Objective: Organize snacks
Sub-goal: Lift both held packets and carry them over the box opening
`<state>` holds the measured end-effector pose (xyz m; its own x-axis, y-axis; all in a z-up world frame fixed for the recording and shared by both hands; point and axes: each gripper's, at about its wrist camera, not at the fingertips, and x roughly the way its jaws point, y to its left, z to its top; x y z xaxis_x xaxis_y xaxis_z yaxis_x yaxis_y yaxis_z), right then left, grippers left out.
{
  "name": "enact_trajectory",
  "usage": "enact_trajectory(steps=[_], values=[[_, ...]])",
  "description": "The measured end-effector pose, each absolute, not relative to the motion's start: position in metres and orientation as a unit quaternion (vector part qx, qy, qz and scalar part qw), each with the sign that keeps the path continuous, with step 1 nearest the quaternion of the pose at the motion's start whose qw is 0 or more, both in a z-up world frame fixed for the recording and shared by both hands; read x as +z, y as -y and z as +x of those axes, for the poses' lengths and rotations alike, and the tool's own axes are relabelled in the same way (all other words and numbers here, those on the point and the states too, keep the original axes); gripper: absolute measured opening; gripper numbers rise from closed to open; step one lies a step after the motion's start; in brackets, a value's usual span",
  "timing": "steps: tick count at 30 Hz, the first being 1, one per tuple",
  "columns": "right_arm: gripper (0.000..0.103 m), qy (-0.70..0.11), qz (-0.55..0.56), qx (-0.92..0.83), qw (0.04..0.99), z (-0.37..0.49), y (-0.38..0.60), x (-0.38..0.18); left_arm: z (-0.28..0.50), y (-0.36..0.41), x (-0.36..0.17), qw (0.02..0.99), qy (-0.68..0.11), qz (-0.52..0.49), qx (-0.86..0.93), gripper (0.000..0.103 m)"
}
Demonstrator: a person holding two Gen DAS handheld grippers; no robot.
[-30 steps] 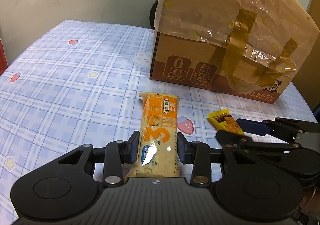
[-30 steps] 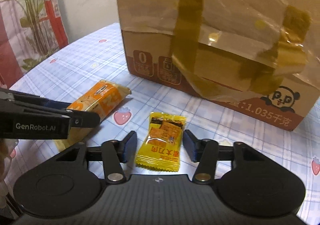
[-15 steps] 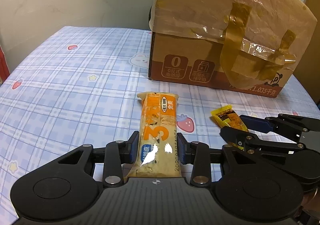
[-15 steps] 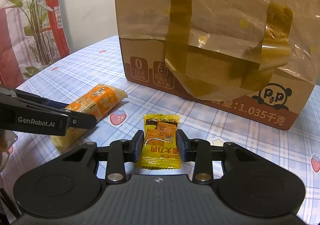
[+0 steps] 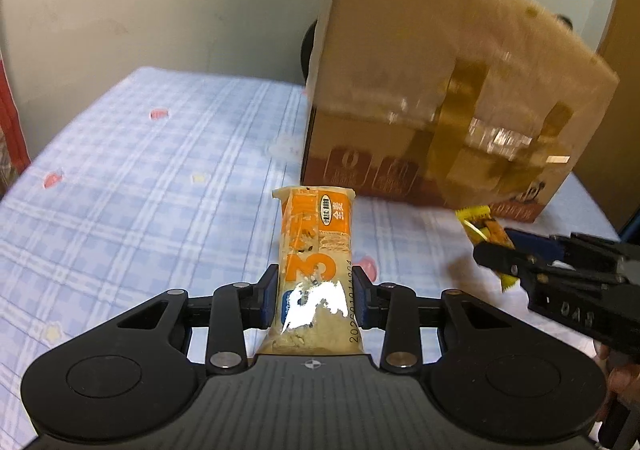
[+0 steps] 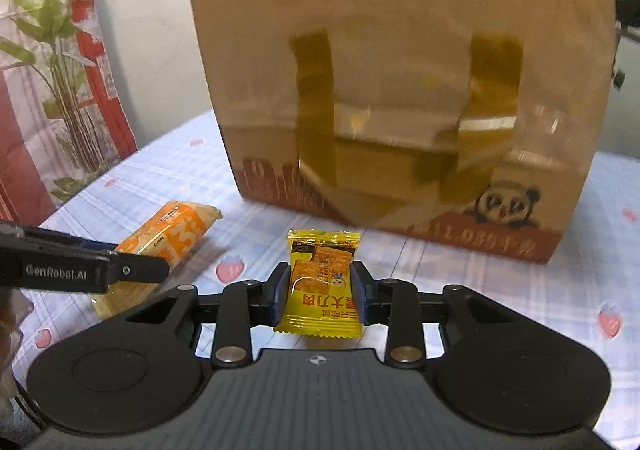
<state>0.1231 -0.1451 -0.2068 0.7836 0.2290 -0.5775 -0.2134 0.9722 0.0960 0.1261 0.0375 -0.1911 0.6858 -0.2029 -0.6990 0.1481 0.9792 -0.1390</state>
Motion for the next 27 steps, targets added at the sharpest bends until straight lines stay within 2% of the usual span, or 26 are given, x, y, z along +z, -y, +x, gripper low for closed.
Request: enact_trajectory(steps=[8, 16, 22, 27], values=[[0.034, -0.255, -0.008, 0.137, 0.957, 0.104, 0.152, -0.164, 0.121, -0.025, -0.132, 0.94, -0.32, -0.021, -0.115, 0.038], [0.034, -0.183, -0.011, 0.147, 0.972, 0.109, 0.174, -0.093, 0.132, -0.001, -0.061, 0.956, -0.248, -0.008, -0.16, 0.038], [0.034, -0.175, -0.015, 0.136, 0.975, 0.141, 0.199, -0.049, 0.163, 0.023, -0.023, 0.957, -0.223, -0.019, -0.185, 0.038], [0.034, -0.195, -0.019, 0.112, 0.974, 0.181, 0.218, -0.031, 0.211, 0.046, -0.007, 0.955, -0.232, -0.012, -0.183, 0.038]])
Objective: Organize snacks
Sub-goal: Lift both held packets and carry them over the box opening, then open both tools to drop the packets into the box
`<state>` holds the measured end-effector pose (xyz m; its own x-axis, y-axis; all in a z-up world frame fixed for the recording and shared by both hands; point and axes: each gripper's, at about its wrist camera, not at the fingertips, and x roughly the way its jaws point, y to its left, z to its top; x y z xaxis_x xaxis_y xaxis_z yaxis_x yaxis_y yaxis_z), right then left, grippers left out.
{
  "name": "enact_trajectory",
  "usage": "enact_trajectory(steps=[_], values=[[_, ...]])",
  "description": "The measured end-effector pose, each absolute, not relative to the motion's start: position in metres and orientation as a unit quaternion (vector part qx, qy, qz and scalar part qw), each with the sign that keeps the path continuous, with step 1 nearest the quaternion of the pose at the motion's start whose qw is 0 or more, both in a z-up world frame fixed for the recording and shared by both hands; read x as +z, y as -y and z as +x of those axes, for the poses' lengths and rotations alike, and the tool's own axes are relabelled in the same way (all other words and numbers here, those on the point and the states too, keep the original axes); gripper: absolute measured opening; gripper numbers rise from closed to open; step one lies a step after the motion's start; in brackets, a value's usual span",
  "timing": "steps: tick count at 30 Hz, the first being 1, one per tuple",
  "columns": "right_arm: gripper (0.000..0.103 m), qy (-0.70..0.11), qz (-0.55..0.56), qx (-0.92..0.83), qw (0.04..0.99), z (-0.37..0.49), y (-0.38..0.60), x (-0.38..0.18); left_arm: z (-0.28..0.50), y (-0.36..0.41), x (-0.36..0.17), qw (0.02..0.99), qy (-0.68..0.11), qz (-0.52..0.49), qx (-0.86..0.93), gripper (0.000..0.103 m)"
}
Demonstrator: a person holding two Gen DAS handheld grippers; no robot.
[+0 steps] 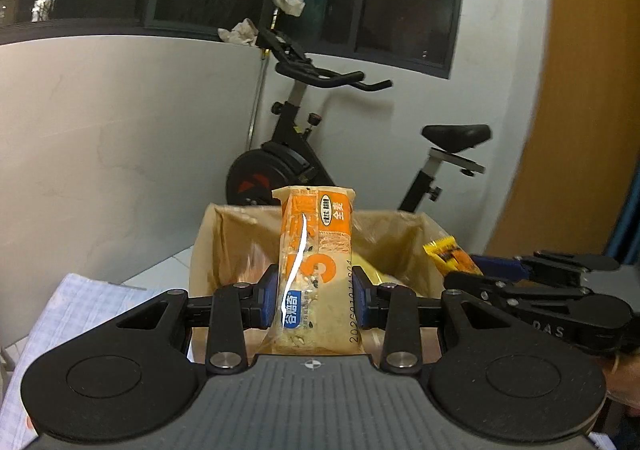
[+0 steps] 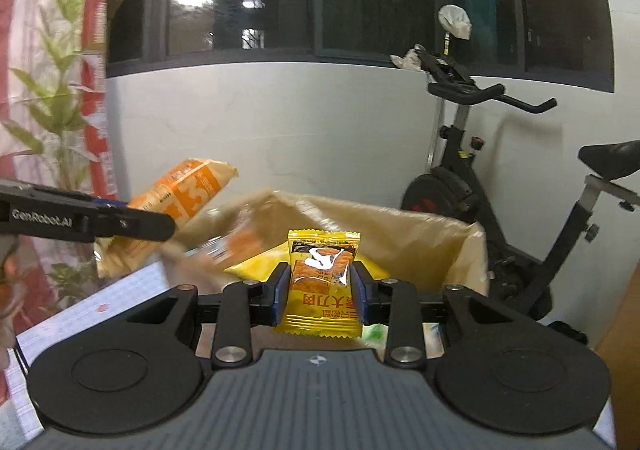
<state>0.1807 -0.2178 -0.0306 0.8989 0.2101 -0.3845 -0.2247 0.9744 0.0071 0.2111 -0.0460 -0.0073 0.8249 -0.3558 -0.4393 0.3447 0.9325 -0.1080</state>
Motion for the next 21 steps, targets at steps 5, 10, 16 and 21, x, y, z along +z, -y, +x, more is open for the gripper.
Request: enact_trajectory(steps=[5, 10, 16, 21], values=[[0.034, -0.234, 0.01, 0.093, 0.968, 0.219, 0.234, -0.027, 0.257, 0.066, -0.007, 0.954, -0.25, 0.025, -0.166, 0.039], [0.034, -0.266, -0.001, 0.08, 0.961, 0.243, 0.234, -0.036, 0.287, 0.07, -0.014, 0.949, -0.273, 0.043, -0.15, 0.038], [0.034, -0.286, 0.004, 0.065, 0.956, 0.258, 0.237, -0.047, 0.303, 0.07, -0.027, 0.944, -0.294, 0.061, -0.138, 0.039], [0.034, -0.301, -0.007, 0.064, 0.951, 0.268, 0.237, -0.054, 0.309, 0.07, -0.029, 0.944, -0.294, 0.072, -0.13, 0.039]])
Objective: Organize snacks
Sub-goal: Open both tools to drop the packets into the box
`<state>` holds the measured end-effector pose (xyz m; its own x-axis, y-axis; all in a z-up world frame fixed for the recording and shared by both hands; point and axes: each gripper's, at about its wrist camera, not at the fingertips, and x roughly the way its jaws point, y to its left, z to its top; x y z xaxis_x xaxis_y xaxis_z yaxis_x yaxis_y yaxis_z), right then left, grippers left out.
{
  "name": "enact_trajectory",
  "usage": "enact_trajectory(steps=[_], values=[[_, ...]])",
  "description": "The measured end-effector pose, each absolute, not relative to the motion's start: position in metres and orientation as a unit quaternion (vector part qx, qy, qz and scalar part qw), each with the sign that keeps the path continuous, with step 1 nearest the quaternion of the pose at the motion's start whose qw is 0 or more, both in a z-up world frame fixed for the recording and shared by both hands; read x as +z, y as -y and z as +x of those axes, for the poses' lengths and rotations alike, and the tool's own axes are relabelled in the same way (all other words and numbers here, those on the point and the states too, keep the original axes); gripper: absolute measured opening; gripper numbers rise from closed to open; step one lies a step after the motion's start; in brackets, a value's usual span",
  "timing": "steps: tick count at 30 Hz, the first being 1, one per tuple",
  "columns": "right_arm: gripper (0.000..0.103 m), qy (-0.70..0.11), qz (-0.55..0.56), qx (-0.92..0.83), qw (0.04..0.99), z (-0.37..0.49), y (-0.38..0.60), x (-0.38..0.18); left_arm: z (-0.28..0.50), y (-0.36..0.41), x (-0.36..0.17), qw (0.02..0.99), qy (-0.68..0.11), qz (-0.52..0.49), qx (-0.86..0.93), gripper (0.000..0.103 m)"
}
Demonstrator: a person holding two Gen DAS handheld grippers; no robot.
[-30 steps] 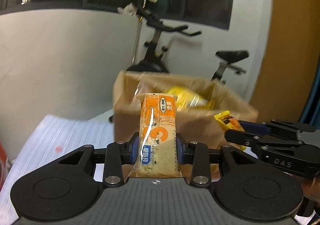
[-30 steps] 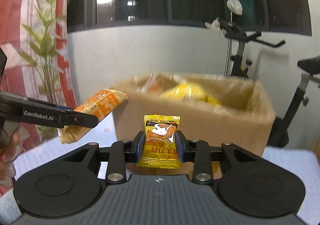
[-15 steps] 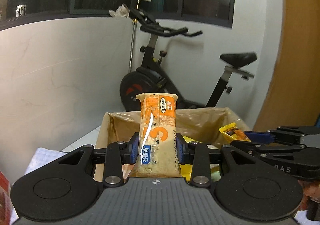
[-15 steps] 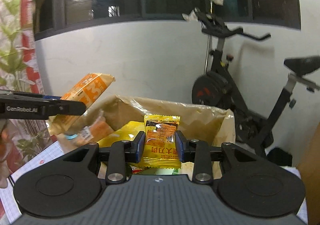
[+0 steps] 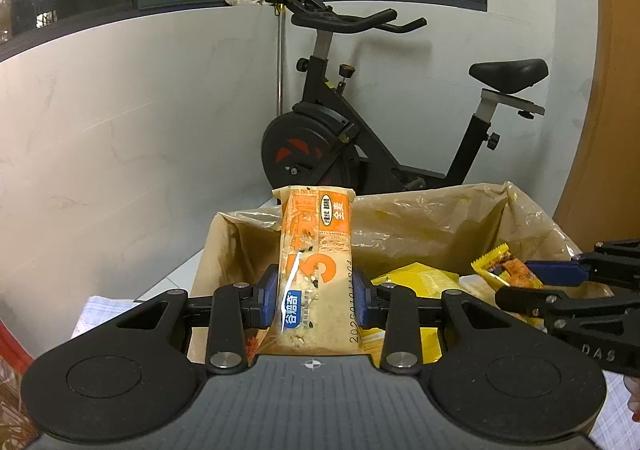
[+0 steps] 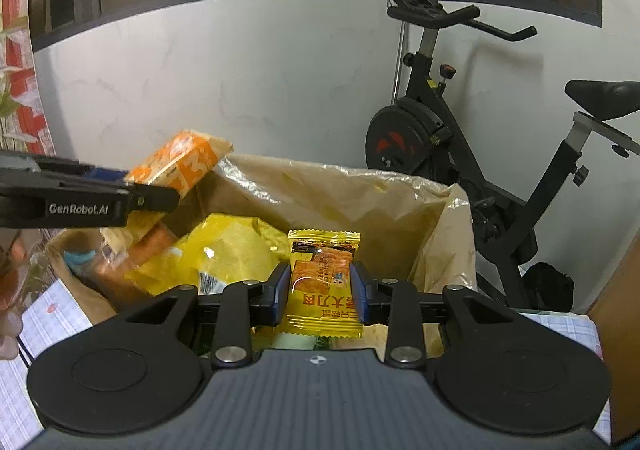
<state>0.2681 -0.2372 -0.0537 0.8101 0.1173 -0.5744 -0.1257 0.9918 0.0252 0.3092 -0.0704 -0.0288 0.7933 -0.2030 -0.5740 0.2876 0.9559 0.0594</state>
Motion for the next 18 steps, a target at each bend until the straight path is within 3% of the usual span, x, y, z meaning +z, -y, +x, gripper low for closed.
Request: enact_trajectory(steps=[9, 13, 15, 18], values=[[0.035, -0.326, -0.015, 0.052, 0.944, 0.276, 0.236, -0.065, 0.31, 0.074, -0.027, 0.943, -0.295, 0.087, -0.131, 0.043], [0.036, -0.324, -0.017, 0.052, 0.944, 0.271, 0.233, -0.063, 0.299, 0.069, -0.021, 0.946, -0.275, 0.081, -0.151, 0.074], [0.037, -0.326, -0.016, 0.051, 0.944, 0.271, 0.233, -0.06, 0.294, 0.067, -0.017, 0.947, -0.269, 0.083, -0.152, 0.078], [0.046, -0.322, -0.01, 0.049, 0.945, 0.267, 0.233, -0.053, 0.286, 0.065, -0.009, 0.948, -0.265, 0.082, -0.155, 0.083]])
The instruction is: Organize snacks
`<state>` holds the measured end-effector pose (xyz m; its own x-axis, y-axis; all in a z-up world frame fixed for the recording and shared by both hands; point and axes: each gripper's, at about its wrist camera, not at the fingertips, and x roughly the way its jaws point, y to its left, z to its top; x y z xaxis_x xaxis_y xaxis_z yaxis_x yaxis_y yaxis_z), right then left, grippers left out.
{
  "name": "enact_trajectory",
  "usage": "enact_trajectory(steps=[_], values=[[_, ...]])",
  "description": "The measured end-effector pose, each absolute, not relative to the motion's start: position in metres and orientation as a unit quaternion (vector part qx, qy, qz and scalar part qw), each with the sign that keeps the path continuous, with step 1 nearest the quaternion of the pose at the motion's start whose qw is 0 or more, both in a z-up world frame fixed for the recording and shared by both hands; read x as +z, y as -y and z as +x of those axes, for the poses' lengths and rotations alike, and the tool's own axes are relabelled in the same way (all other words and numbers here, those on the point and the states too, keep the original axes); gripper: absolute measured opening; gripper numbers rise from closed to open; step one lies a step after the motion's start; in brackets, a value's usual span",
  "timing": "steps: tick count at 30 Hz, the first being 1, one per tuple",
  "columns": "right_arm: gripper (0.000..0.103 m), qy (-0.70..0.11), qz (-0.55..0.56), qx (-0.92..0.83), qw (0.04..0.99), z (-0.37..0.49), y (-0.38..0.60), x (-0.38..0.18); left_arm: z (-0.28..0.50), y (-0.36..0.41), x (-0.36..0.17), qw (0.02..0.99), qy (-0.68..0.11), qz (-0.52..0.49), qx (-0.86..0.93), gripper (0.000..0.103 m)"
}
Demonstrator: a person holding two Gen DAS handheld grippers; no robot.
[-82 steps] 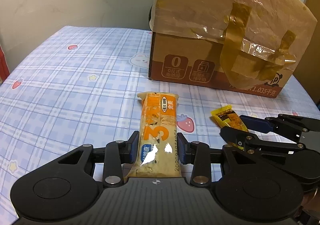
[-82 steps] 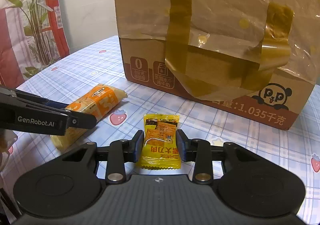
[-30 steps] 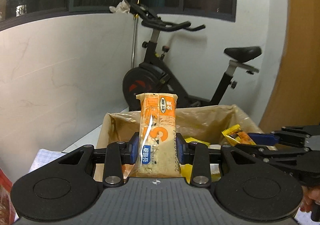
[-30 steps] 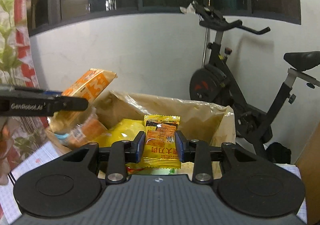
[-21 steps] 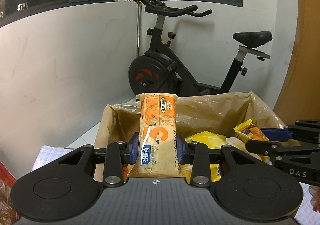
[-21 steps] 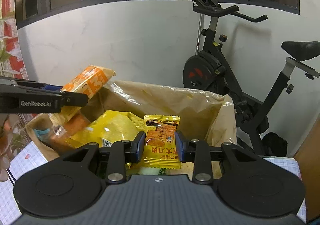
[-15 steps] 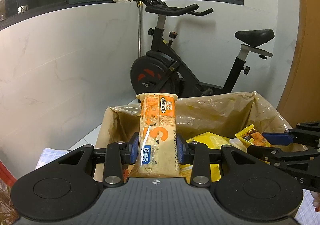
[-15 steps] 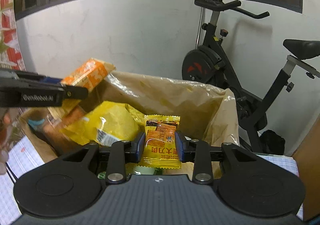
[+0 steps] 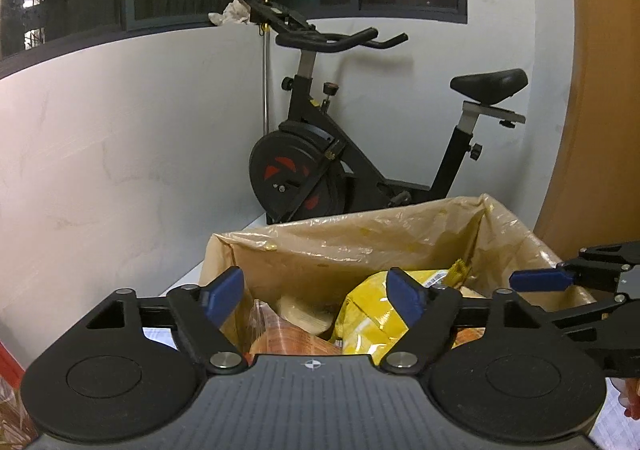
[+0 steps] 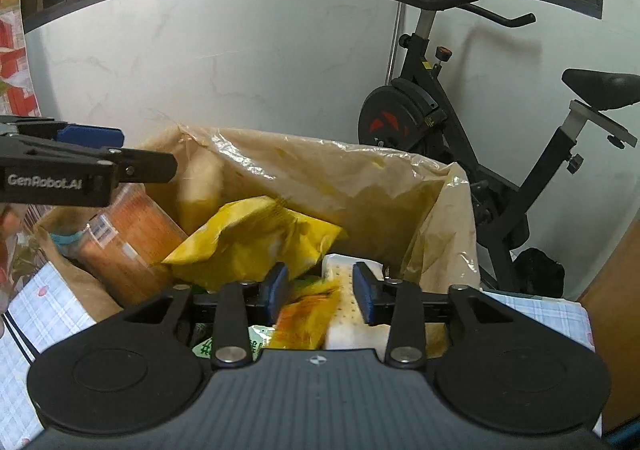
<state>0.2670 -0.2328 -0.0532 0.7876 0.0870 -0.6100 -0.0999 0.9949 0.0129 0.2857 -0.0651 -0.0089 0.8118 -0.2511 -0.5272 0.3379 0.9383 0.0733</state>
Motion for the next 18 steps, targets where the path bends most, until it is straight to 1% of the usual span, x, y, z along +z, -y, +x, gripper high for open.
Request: enact_trajectory(steps=[2, 3, 5, 7, 14, 18], values=[[0.057, -0.315, -0.008, 0.051, 0.948, 0.262, 0.231, -0.047, 0.277, 0.063, -0.003, 0.951, -0.254, 0.085, -0.152, 0.087], [0.061, -0.311, -0.008, 0.054, 0.949, 0.258, 0.231, -0.043, 0.272, 0.061, 0.0, 0.953, -0.249, 0.087, -0.149, 0.088], [0.074, -0.305, -0.006, 0.057, 0.951, 0.25, 0.229, -0.036, 0.265, 0.059, 0.006, 0.955, -0.243, 0.088, -0.147, 0.088], [0.08, -0.301, -0.003, 0.056, 0.952, 0.243, 0.227, -0.03, 0.258, 0.055, 0.012, 0.956, -0.239, 0.084, -0.146, 0.088], [0.091, -0.287, 0.011, 0.064, 0.956, 0.22, 0.221, -0.008, 0.228, 0.041, 0.029, 0.966, -0.219, 0.075, -0.112, 0.093], [0.096, -0.278, 0.006, 0.054, 0.959, 0.204, 0.214, 0.002, 0.206, 0.037, 0.038, 0.972, -0.201, 0.087, -0.083, 0.093]])
